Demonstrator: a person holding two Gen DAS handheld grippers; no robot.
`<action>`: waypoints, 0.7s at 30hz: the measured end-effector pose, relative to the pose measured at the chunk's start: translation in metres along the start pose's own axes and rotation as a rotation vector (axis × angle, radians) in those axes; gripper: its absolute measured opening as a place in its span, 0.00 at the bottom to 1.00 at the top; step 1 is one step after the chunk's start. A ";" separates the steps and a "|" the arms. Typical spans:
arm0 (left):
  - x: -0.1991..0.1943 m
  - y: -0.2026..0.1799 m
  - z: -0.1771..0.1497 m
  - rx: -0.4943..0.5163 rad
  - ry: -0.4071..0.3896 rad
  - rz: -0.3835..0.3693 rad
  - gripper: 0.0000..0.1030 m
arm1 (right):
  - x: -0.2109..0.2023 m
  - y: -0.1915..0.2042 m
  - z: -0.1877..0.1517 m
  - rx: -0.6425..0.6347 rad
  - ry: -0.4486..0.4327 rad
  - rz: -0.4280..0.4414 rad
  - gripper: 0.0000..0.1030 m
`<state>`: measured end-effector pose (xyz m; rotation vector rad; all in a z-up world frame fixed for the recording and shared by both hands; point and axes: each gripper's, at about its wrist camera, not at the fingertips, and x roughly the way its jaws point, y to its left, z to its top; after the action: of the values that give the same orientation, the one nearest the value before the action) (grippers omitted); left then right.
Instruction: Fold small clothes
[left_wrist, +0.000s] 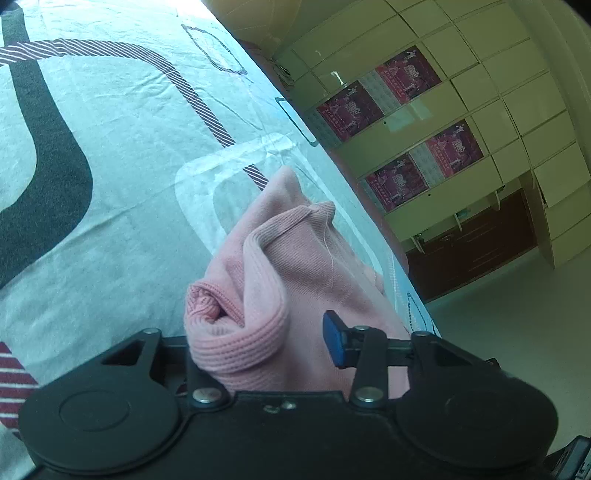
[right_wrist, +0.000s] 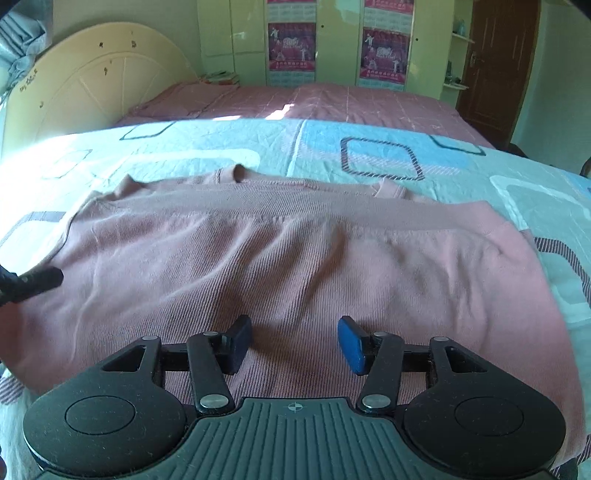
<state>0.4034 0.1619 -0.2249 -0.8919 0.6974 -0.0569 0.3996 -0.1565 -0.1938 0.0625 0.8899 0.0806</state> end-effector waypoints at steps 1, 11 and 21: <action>0.003 0.002 0.001 -0.012 0.011 0.005 0.14 | 0.007 0.001 -0.003 -0.014 0.036 -0.007 0.50; -0.005 -0.033 0.009 0.088 -0.033 -0.039 0.12 | 0.009 -0.003 -0.001 -0.022 0.035 0.018 0.53; 0.013 -0.179 -0.033 0.436 -0.023 -0.162 0.12 | -0.033 -0.087 0.016 0.141 -0.047 0.123 0.54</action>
<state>0.4364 0.0200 -0.1144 -0.5263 0.5599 -0.3303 0.3948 -0.2468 -0.1659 0.2500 0.8435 0.1305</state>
